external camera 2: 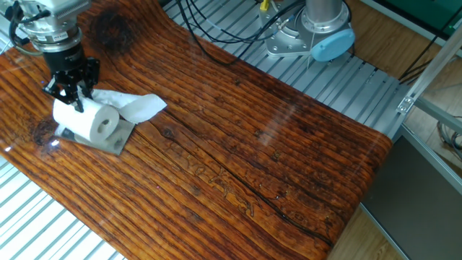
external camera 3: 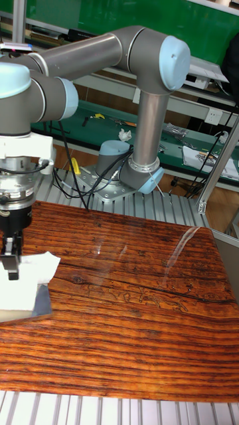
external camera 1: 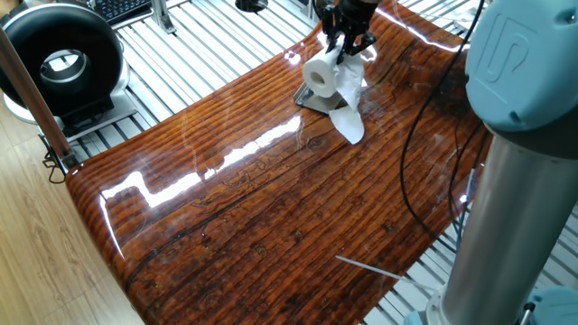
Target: Put the toilet paper on its holder
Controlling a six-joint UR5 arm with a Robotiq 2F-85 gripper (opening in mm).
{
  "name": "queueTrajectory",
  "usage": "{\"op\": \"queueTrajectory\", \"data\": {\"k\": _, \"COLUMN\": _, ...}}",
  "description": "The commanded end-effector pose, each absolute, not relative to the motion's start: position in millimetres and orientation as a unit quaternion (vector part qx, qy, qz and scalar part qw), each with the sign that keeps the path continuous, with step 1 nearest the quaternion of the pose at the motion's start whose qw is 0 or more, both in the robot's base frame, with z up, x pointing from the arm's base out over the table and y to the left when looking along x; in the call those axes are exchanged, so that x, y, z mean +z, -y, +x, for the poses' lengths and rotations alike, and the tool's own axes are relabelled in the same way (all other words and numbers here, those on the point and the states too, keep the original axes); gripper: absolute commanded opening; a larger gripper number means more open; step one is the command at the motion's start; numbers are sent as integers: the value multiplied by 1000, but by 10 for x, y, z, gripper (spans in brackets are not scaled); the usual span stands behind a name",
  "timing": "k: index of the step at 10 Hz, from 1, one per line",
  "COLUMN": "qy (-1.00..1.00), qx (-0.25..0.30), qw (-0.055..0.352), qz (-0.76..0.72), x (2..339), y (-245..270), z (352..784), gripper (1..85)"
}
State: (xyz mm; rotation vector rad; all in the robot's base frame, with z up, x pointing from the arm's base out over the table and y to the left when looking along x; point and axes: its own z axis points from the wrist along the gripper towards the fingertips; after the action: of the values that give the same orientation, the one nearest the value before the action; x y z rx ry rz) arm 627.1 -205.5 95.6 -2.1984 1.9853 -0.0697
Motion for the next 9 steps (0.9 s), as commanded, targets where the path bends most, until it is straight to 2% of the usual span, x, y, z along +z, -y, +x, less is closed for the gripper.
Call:
{"op": "queueTrajectory", "data": {"k": 1, "qy": -673, "qx": -20, "qw": 88, "qz": -735, "x": 970, "y": 2118, "z": 6248, "gripper": 187}}
{"op": "queueTrajectory", "data": {"k": 2, "qy": -672, "qx": -20, "qw": 89, "qz": -735, "x": 975, "y": 2118, "z": 6252, "gripper": 250}}
{"op": "queueTrajectory", "data": {"k": 3, "qy": -670, "qx": -18, "qw": 90, "qz": -736, "x": 973, "y": 2102, "z": 6250, "gripper": 350}}
{"op": "queueTrajectory", "data": {"k": 5, "qy": -669, "qx": -20, "qw": 93, "qz": -737, "x": 976, "y": 2094, "z": 6264, "gripper": 457}}
{"op": "queueTrajectory", "data": {"k": 9, "qy": -674, "qx": -17, "qw": 90, "qz": -733, "x": 974, "y": 2084, "z": 6246, "gripper": 587}}
